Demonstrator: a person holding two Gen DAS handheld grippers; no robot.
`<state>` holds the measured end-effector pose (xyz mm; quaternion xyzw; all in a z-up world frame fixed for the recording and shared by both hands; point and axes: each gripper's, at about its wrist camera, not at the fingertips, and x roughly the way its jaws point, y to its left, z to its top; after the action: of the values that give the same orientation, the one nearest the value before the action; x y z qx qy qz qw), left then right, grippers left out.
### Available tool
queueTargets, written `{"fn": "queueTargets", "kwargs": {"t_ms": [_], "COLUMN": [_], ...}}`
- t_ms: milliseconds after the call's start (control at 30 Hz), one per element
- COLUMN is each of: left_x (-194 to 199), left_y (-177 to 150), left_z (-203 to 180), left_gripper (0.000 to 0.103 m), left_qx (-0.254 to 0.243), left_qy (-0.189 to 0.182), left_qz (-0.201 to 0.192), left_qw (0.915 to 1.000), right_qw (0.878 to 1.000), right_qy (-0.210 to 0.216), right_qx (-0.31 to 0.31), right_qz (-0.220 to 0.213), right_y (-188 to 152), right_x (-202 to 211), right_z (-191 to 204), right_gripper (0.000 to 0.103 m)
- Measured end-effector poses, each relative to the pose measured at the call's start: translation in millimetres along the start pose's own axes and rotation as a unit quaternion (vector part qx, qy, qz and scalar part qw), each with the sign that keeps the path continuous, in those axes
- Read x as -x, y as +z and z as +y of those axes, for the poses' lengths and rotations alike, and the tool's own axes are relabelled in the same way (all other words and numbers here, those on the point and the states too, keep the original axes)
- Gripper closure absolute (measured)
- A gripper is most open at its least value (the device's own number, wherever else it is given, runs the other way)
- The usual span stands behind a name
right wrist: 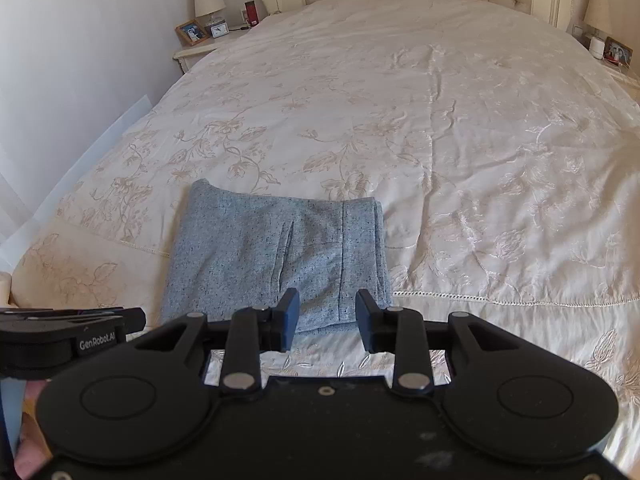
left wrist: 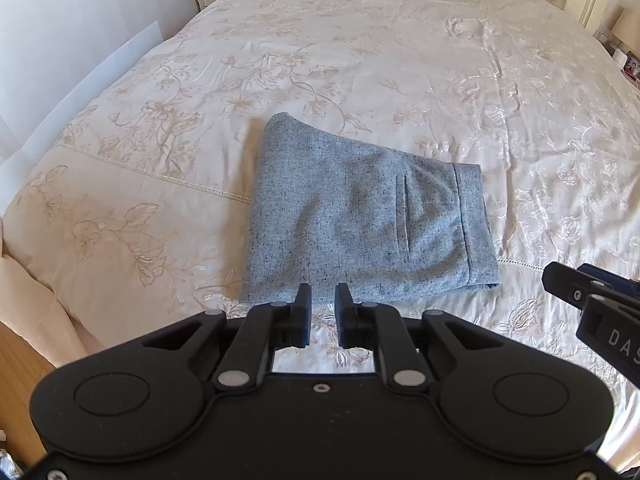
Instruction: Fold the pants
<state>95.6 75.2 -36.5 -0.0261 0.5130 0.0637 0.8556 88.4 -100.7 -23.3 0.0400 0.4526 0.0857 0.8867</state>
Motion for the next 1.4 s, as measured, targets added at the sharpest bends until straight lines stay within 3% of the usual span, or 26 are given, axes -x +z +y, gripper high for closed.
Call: {"fn": "queueTargets", "kwargs": {"t_ms": [1400], "left_x": [8], "left_y": [-6], "left_z": [-13], "left_gripper": [0.082], "left_qx": [-0.014], "left_qy": [0.016], "left_qz": [-0.002], "left_qw": [0.9998], "right_qw": [1.000], "right_qy": [0.013], "right_qx": [-0.001], "right_qz": [-0.003], "right_y": [-3], "right_x": [3], "right_z": [10], "right_gripper": [0.068]}}
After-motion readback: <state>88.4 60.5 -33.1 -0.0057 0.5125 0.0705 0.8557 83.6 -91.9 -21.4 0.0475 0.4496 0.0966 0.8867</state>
